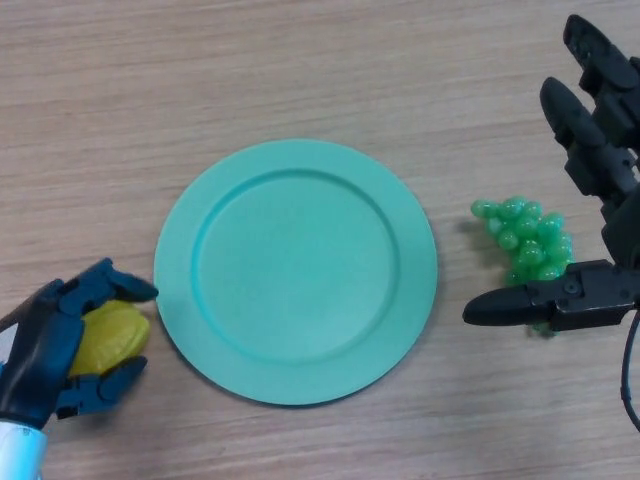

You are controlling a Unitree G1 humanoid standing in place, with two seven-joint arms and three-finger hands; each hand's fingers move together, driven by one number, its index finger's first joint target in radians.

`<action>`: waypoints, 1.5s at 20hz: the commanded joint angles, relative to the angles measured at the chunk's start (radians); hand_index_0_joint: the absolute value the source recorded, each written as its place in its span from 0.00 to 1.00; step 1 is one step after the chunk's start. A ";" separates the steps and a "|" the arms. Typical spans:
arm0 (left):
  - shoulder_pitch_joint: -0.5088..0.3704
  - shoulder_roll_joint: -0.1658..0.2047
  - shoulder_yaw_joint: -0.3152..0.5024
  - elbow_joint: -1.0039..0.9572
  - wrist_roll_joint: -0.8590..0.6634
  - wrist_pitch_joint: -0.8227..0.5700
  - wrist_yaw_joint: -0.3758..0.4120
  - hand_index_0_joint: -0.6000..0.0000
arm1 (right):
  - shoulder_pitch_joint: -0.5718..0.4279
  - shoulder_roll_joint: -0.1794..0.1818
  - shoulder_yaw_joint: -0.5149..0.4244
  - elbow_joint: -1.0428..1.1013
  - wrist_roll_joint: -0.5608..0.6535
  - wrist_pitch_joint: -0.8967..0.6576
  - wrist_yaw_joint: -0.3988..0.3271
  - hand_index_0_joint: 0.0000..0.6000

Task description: Pick up the yellow starfruit and place it on the plate

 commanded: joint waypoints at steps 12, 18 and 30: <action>-0.086 -0.003 0.006 -0.419 -0.118 0.103 -0.263 0.00 | -0.020 -0.021 -0.031 -0.087 0.018 -0.101 -0.023 0.00; -0.242 -0.049 -0.195 -0.174 -0.043 0.032 -0.206 0.00 | -0.020 -0.023 -0.042 -0.093 0.030 -0.123 -0.028 0.00; -0.329 -0.112 -0.289 -0.047 -0.092 0.136 -0.081 0.75 | -0.023 -0.037 -0.065 -0.120 0.020 -0.085 -0.019 0.00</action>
